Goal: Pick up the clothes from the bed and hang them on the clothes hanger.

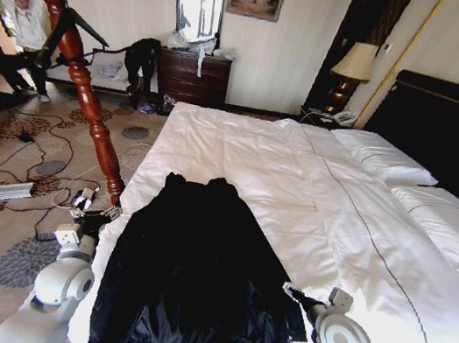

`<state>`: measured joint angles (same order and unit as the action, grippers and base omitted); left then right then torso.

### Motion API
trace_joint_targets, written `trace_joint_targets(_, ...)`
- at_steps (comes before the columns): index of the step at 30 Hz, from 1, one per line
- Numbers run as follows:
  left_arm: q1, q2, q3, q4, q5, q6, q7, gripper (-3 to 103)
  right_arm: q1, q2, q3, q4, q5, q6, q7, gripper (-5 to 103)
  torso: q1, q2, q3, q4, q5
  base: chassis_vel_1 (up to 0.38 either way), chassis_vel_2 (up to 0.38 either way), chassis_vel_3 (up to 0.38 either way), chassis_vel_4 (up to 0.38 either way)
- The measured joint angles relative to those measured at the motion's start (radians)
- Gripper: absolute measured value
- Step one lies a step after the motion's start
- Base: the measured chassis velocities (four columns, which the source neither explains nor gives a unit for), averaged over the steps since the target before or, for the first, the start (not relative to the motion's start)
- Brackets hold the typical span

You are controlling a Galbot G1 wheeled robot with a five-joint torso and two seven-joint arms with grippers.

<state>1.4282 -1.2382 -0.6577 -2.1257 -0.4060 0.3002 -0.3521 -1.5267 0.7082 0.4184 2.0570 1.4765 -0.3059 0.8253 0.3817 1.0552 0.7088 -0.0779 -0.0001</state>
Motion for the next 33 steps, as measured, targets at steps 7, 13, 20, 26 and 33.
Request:
trace_joint_targets(7,0.002,-0.004,0.002,-0.001,0.000,0.001,-0.002,100,-0.004,0.006,-0.002,0.012,-0.001,-0.004,-0.018,76,0.000,0.000,0.000,0.0000,-0.0001,0.000,0.000,0.000,0.000)
trace_joint_targets(13,0.003,-0.005,-0.001,-0.003,0.000,0.002,-0.004,100,-0.023,-0.002,0.002,0.040,-0.003,0.000,-0.019,54,0.000,0.000,0.000,0.0000,0.0001,0.000,0.000,0.000,0.000)
trace_joint_targets(20,0.002,-0.009,-0.002,-0.003,0.000,0.003,-0.007,100,-0.065,-0.025,0.012,0.092,-0.005,0.004,-0.015,33,0.000,0.000,0.000,-0.0001,0.0000,0.000,0.000,0.000,0.000)
trace_joint_targets(26,-0.001,-0.010,-0.002,-0.002,0.000,0.005,-0.011,100,-0.090,-0.032,0.013,0.117,-0.012,0.004,-0.014,11,0.000,0.000,0.000,0.0000,0.0000,0.000,0.000,0.000,0.000)
trace_joint_targets(33,-0.007,-0.003,-0.008,0.003,-0.009,0.011,-0.017,100,-0.167,-0.079,0.022,0.207,-0.087,0.058,-0.015,0,0.000,0.000,0.000,-0.0002,0.0000,0.000,0.000,0.000,0.000)
